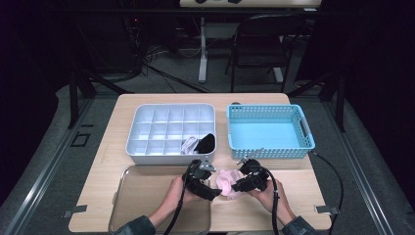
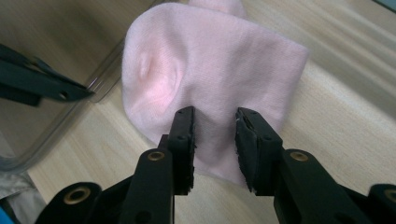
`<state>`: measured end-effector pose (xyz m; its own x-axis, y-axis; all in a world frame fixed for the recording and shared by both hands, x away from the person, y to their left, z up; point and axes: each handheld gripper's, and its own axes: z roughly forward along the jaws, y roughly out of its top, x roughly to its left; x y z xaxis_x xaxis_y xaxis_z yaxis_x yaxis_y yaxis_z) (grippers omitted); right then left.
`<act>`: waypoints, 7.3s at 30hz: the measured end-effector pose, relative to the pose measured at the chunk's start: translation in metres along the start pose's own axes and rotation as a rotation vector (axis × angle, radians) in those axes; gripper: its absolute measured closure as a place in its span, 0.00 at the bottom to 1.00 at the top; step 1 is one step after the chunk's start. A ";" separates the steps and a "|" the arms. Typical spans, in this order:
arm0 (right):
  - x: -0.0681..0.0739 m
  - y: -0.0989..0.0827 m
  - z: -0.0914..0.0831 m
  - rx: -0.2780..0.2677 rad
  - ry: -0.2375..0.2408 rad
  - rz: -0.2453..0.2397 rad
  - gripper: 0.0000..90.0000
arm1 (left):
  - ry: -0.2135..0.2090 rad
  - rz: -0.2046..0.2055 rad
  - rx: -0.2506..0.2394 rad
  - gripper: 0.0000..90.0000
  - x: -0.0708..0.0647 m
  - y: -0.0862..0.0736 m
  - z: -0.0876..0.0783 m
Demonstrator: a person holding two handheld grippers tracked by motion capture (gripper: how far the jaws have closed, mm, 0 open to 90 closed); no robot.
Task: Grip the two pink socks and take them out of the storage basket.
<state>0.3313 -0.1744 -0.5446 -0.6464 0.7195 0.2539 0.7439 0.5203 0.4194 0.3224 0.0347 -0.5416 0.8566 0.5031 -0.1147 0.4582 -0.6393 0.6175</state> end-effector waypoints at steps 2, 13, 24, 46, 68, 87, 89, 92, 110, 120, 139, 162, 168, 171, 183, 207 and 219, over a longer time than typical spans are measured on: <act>-0.001 0.000 -0.001 0.015 -0.014 -0.024 0.75 | -0.016 -0.008 0.019 0.32 -0.001 0.002 0.006; 0.003 0.002 0.004 -0.012 -0.001 -0.010 0.75 | -0.024 -0.064 0.058 0.48 0.004 0.007 0.017; 0.006 0.001 0.007 -0.024 0.009 -0.009 0.74 | -0.034 -0.049 0.033 0.87 0.001 0.001 0.020; 0.014 -0.008 -0.003 -0.075 0.006 -0.073 0.32 | -0.119 -0.122 -0.104 0.92 0.013 0.009 -0.015; 0.002 0.003 0.015 -0.156 -0.063 -0.020 0.93 | -0.186 -0.185 -0.154 0.92 0.024 0.004 -0.035; 0.010 -0.004 -0.032 -0.219 -0.224 -0.063 0.97 | -0.228 -0.241 -0.148 0.92 0.032 -0.004 -0.034; 0.014 -0.005 -0.036 -0.193 -0.253 -0.092 0.97 | -0.233 -0.240 -0.135 0.92 0.032 -0.004 -0.033; 0.020 -0.005 -0.030 -0.129 -0.236 -0.128 0.96 | -0.230 -0.241 -0.097 0.91 0.034 -0.007 -0.029; -0.001 -0.006 -0.018 0.004 -0.149 -0.016 0.63 | -0.269 -0.188 0.060 0.64 0.013 -0.020 -0.019; -0.007 -0.005 -0.035 -0.011 -0.099 0.017 0.59 | -0.188 -0.205 -0.021 0.45 0.028 -0.019 -0.038; 0.006 0.005 -0.009 -0.020 -0.056 0.016 0.88 | -0.134 -0.121 0.065 0.92 0.008 -0.016 0.005; -0.002 0.004 -0.017 -0.047 -0.094 0.023 0.52 | -0.208 -0.139 -0.008 0.58 -0.003 -0.012 -0.006; -0.006 0.003 -0.008 -0.002 -0.070 0.048 0.56 | -0.127 -0.136 -0.015 0.56 0.002 -0.011 -0.007; -0.007 0.002 -0.004 0.001 -0.063 0.060 0.64 | -0.090 -0.124 -0.023 0.57 0.002 -0.010 -0.007; -0.013 -0.003 0.005 -0.018 -0.035 0.088 0.88 | -0.021 -0.119 -0.010 0.61 0.005 -0.003 0.005; -0.004 -0.008 -0.048 -0.124 -0.020 0.114 0.95 | 0.029 -0.027 -0.096 0.68 -0.018 0.004 0.000; -0.004 -0.005 -0.046 -0.193 -0.058 0.051 0.74 | 0.060 0.106 0.003 0.46 -0.058 0.002 0.014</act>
<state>0.3223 -0.2016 -0.5079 -0.5936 0.7709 0.2309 0.7255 0.3886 0.5680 0.2772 -0.0040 -0.5443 0.8844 0.4667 -0.0025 0.3669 -0.6921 0.6216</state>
